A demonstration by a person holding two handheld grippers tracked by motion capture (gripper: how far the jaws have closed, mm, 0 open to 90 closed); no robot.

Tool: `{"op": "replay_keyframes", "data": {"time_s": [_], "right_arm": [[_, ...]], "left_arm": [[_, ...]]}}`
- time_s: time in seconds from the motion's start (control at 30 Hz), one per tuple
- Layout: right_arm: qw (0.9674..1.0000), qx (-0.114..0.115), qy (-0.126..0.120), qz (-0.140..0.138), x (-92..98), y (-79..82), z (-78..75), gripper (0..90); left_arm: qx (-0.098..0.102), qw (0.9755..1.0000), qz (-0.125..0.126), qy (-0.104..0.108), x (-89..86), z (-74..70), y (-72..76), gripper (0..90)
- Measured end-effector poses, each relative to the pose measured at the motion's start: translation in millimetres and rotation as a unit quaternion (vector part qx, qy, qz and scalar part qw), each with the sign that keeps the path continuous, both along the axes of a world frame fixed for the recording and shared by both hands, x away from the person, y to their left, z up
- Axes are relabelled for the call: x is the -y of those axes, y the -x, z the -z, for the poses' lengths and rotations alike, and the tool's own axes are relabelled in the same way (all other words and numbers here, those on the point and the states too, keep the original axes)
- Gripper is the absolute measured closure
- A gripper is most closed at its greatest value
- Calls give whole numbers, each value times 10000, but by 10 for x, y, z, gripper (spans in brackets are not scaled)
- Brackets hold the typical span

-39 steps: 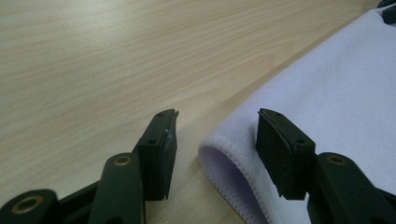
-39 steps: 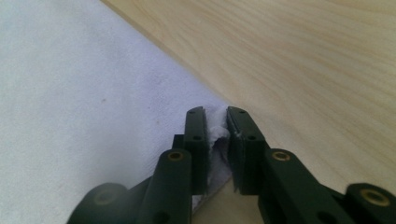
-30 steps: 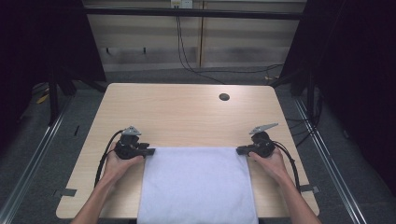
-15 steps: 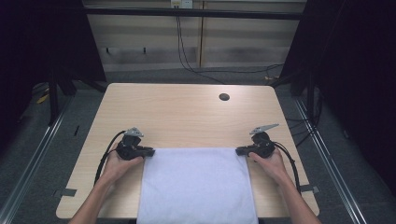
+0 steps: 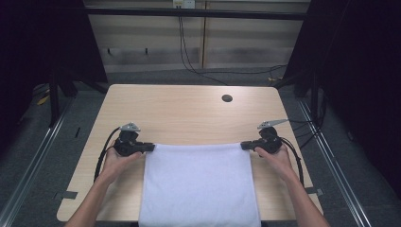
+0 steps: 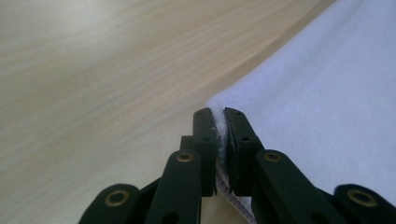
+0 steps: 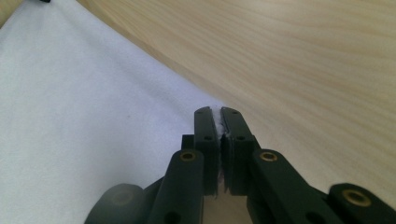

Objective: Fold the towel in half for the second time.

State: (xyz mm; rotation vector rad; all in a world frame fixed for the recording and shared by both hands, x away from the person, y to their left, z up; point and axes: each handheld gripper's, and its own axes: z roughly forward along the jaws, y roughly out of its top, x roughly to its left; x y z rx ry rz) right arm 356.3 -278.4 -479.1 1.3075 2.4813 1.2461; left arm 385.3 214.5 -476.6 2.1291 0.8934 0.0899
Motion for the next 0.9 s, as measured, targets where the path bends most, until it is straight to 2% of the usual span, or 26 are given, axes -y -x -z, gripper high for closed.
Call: {"op": "replay_keyframes", "data": {"time_s": [0.1,0.2,0.33,0.4,0.43,0.57,0.67,0.8,0.9], "right_arm": [[9997,87,-211,94,34,-61,-82,863],[9994,170,-262,134,51,-112,-162,863],[9994,250,-203,151,62,-218,-258,864],[9989,305,-312,197,71,-267,-306,864],[9986,321,-346,227,71,-296,-338,865],[9978,526,-283,297,47,-427,-498,866],[9963,689,-329,406,60,-499,-622,866],[9938,837,-413,597,87,-559,-770,868],[9930,957,-325,607,96,-593,-874,869]], "left_arm": [[93,9996,-92,239,-29,-66,-38,841],[15,9981,-212,572,-69,-104,-107,841],[46,9965,-327,765,-106,-144,-181,841],[53,9960,-393,806,-107,-183,-207,842],[114,9966,-362,727,-111,-218,-230,842],[387,9956,-474,716,-89,-419,-317,843],[610,9936,-575,764,-72,-573,-405,843],[801,9907,-603,924,-41,-699,-495,844],[937,9891,-617,953,-10,-826,-548,844]]}}
